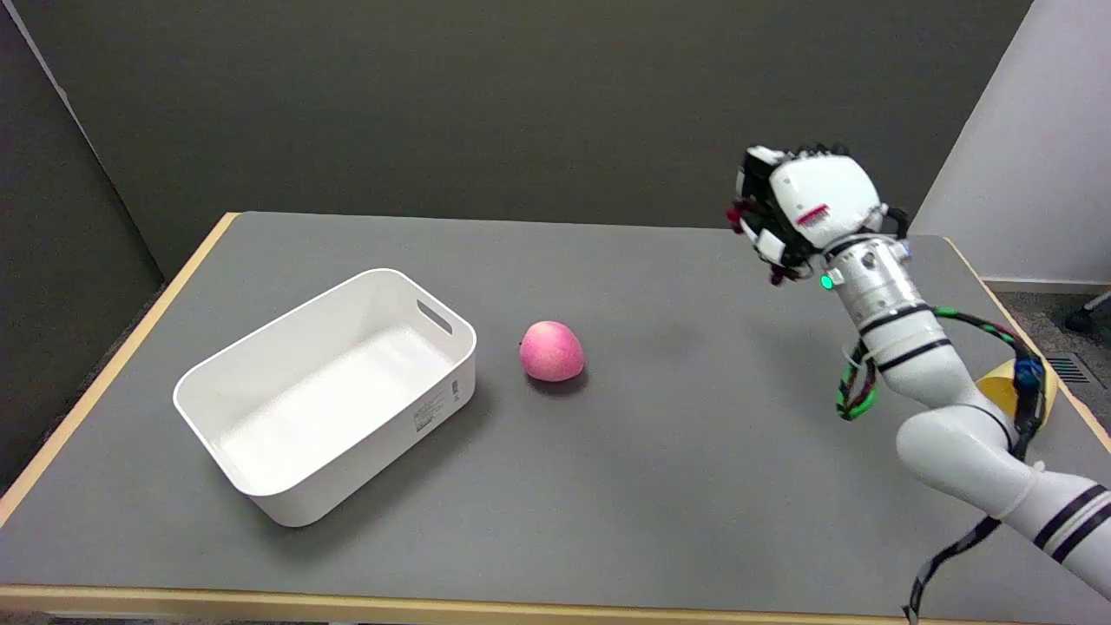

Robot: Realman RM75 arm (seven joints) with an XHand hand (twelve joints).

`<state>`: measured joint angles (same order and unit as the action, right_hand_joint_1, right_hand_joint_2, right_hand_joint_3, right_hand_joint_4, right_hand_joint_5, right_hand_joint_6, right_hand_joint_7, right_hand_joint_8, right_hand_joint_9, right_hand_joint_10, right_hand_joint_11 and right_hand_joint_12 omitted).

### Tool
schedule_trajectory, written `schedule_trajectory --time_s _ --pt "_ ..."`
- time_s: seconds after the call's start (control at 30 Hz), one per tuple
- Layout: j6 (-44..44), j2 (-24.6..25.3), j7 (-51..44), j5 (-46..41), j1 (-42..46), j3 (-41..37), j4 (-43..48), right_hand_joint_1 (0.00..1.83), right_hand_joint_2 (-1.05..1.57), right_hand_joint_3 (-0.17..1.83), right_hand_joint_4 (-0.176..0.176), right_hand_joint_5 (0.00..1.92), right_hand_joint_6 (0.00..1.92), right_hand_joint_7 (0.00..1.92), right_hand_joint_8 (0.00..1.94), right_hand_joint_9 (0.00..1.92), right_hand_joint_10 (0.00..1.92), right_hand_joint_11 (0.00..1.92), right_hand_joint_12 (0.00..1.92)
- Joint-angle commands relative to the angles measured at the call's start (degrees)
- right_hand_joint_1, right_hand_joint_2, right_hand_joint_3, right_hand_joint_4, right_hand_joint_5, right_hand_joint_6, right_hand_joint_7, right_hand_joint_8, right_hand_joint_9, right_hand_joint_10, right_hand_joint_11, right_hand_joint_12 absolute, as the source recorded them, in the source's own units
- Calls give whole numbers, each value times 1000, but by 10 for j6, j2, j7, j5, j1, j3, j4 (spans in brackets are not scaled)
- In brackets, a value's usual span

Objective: Place grapes into the white container.

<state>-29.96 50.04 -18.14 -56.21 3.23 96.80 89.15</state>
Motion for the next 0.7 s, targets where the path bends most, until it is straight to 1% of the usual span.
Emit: schedule_trajectory --time_s 0.03,0.17,0.33,0.43,0.53,0.7 --pt "75 36 -2 53 -185 167 78 1347 1126 221 -176 565 1482 832 1341 773 1504 782 1921" --pt "96 76 1 57 -247 233 55 1348 1120 230 -176 570 1481 835 1336 777 1499 785 1921" --pt "92 114 1 53 -306 312 33 1348 1119 230 -176 571 1481 835 1335 778 1498 787 1921" --pt "97 152 1 56 -326 336 15 1348 1119 231 -176 571 1481 835 1334 778 1498 788 1921" --pt "97 180 1 58 -341 362 -3 1348 1118 232 -176 571 1481 835 1335 778 1499 789 1921" --pt "98 214 1 53 -352 391 -19 1348 1117 237 -176 572 1480 836 1334 778 1499 787 1920"
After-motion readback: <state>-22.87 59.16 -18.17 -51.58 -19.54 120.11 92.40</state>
